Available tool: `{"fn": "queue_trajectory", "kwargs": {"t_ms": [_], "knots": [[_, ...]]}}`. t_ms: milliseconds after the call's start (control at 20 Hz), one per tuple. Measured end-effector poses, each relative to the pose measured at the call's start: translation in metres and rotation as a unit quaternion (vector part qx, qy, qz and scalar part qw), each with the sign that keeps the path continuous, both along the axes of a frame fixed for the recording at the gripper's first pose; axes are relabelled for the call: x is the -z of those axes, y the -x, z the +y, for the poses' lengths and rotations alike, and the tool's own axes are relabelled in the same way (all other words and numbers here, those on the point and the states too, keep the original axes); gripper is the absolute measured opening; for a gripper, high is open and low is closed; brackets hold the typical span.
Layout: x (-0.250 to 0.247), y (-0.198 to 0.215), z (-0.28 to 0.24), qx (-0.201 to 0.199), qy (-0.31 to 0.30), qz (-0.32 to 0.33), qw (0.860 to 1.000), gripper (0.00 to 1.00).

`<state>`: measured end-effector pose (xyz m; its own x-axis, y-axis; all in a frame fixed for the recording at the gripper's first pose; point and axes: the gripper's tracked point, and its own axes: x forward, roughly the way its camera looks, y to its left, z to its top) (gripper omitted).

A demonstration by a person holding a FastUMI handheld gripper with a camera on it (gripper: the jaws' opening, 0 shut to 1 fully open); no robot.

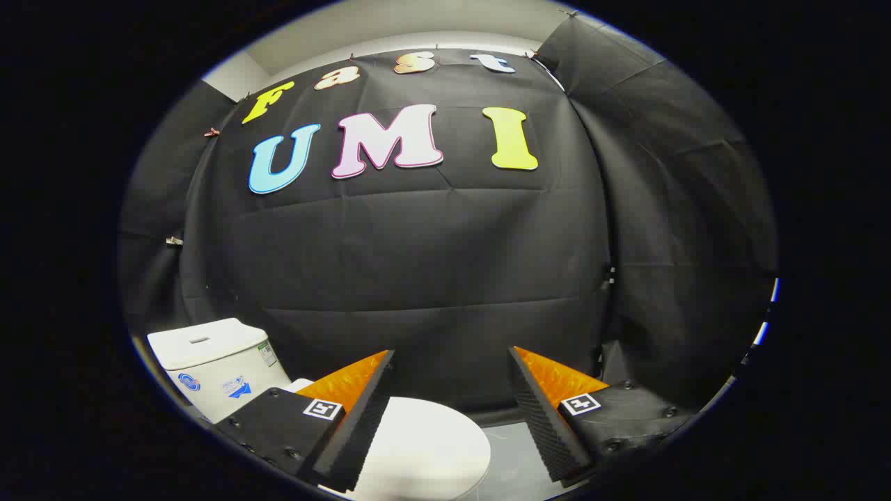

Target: Open the toilet lid.

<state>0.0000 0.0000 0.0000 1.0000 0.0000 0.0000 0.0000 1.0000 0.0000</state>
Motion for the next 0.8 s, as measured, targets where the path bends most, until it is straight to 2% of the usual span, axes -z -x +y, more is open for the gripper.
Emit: {"fn": "queue_trajectory", "kwargs": {"t_ms": [800], "knots": [[0.0006,0.0,0.0004,-0.002,-0.002,0.001,1.0,0.98]]}}
